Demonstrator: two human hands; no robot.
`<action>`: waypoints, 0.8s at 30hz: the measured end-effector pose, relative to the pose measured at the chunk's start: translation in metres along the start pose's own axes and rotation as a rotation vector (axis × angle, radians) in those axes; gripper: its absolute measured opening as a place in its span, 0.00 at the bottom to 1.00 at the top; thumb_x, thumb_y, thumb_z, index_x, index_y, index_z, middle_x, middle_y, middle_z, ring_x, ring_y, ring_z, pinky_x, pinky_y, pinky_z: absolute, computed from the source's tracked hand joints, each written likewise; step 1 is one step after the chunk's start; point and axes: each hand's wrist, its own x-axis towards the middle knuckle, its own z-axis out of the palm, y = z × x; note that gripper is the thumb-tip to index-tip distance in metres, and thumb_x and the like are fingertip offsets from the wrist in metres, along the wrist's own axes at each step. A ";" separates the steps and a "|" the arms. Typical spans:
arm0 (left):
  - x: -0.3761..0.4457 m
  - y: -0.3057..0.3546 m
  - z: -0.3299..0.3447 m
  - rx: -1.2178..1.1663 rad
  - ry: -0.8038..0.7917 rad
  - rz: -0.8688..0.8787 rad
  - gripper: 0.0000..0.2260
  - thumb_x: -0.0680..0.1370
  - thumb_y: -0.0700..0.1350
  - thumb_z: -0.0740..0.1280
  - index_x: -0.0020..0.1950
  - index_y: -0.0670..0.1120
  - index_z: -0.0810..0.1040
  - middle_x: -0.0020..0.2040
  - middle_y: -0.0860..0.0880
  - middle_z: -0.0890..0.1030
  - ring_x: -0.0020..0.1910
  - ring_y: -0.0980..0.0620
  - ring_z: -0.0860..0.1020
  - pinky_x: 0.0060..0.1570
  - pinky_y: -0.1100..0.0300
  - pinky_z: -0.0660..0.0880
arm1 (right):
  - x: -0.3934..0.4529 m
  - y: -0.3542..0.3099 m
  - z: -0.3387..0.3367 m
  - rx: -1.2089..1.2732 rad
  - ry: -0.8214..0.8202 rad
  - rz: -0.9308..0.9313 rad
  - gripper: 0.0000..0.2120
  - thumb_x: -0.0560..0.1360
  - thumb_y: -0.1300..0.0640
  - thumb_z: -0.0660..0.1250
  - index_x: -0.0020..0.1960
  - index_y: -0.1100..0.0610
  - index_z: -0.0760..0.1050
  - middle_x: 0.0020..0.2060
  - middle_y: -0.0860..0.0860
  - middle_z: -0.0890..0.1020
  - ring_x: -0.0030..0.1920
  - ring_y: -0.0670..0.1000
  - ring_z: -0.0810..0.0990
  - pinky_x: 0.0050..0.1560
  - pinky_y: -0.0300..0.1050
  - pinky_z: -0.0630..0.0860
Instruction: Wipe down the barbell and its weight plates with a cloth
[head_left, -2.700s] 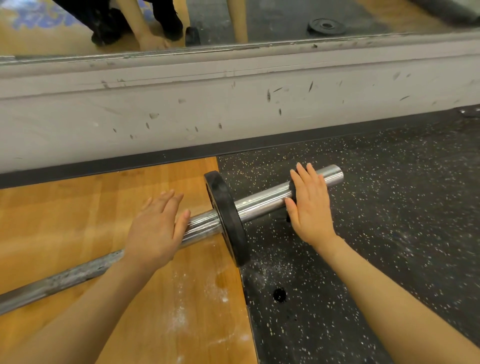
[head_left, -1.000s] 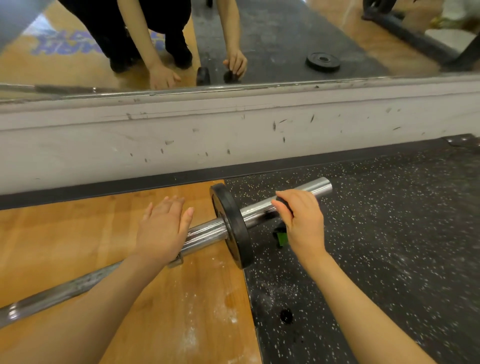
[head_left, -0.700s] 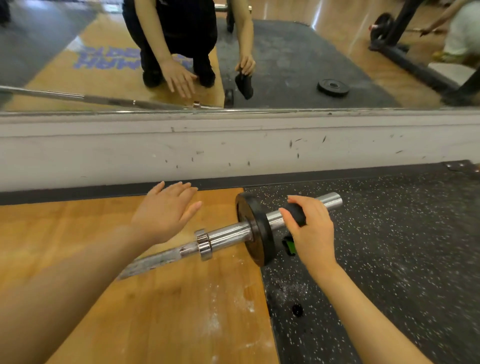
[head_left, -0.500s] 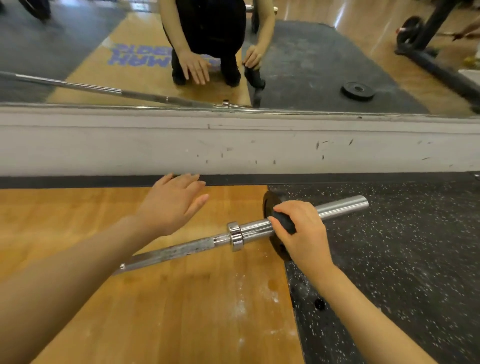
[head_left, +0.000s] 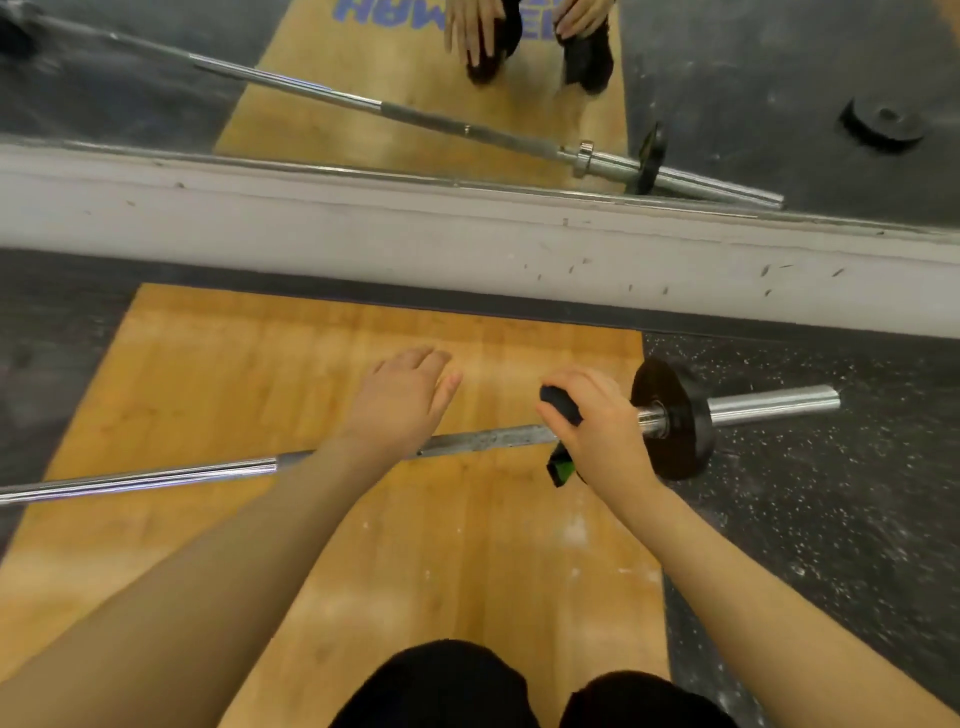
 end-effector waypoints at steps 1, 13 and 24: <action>-0.009 0.001 -0.014 -0.027 -0.015 -0.028 0.23 0.83 0.56 0.49 0.71 0.47 0.71 0.72 0.46 0.71 0.69 0.45 0.70 0.67 0.50 0.65 | 0.002 -0.015 -0.010 0.012 -0.022 0.012 0.09 0.74 0.62 0.72 0.53 0.62 0.79 0.49 0.55 0.80 0.51 0.53 0.76 0.54 0.33 0.65; -0.100 0.063 -0.239 -0.089 -0.087 -0.162 0.19 0.83 0.54 0.53 0.72 0.50 0.70 0.74 0.48 0.67 0.71 0.47 0.66 0.67 0.51 0.65 | -0.002 -0.174 -0.183 0.027 -0.108 0.129 0.10 0.73 0.61 0.73 0.54 0.62 0.79 0.48 0.55 0.80 0.49 0.55 0.78 0.52 0.45 0.74; -0.135 0.212 -0.394 -0.060 -0.180 0.204 0.19 0.84 0.52 0.53 0.72 0.48 0.70 0.74 0.47 0.68 0.71 0.48 0.68 0.67 0.55 0.66 | -0.070 -0.261 -0.375 0.040 0.133 0.545 0.09 0.75 0.63 0.71 0.55 0.59 0.80 0.50 0.53 0.80 0.53 0.53 0.76 0.54 0.38 0.71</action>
